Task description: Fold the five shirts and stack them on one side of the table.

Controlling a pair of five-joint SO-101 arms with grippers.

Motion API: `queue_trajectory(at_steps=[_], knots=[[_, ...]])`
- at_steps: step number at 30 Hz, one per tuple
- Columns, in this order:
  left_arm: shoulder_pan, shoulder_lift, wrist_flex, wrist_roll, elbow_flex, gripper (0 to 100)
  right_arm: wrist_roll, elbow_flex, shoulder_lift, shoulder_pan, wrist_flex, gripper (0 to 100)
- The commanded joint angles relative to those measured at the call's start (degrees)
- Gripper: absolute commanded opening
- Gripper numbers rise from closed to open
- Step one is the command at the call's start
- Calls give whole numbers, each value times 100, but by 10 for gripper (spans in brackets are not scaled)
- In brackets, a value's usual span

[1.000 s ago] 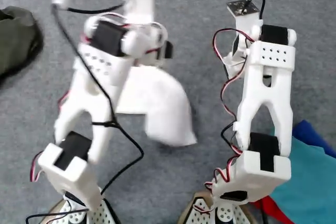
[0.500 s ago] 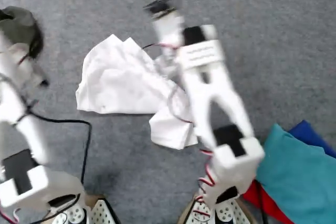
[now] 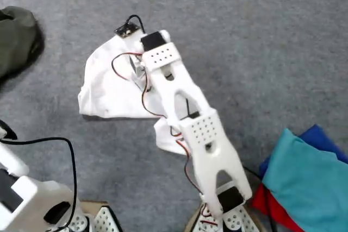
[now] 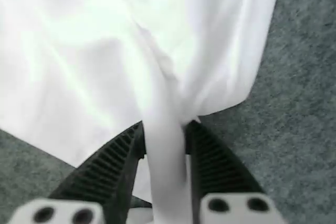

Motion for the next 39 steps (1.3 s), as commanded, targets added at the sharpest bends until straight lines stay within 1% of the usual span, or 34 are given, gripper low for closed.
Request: queue_trajectory(at_steps=[1,6,10,13,16,19,21,23,26,27,29,34,37,39], knots=[[-18,-259,-53,-62,-44,200,-18,-1147,92,127,264,10],[-53,-251,-141,-62,-18,200,-18,-1059,-804,330,264,5],[-53,-251,-158,-62,-18,200,-18,-303,-2044,646,264,5],[-9,-242,-167,-62,-18,200,-18,620,-2844,1226,255,6],[9,-215,-167,-62,-18,200,18,1596,-3248,2079,211,9],[9,-207,-167,-62,-18,200,440,2308,-3266,2985,44,9],[9,-207,-167,-62,-18,200,668,2712,-3266,3521,-264,9],[18,-207,-167,-62,-18,200,958,3046,-3266,3925,-589,9],[105,-207,-167,-62,-18,200,1468,3363,-3266,4286,-765,13],[149,-207,-167,-62,-18,200,1530,3407,-3275,4365,-756,30],[193,-207,-167,-62,-18,200,1530,3451,-3292,4505,-738,99],[167,-207,-167,-62,-18,200,1670,3213,-3310,4567,-299,333],[132,-224,-167,-62,-18,200,1732,2668,-3310,4048,70,407],[132,-242,-149,-62,-18,200,1714,2264,-3310,3503,202,415]])
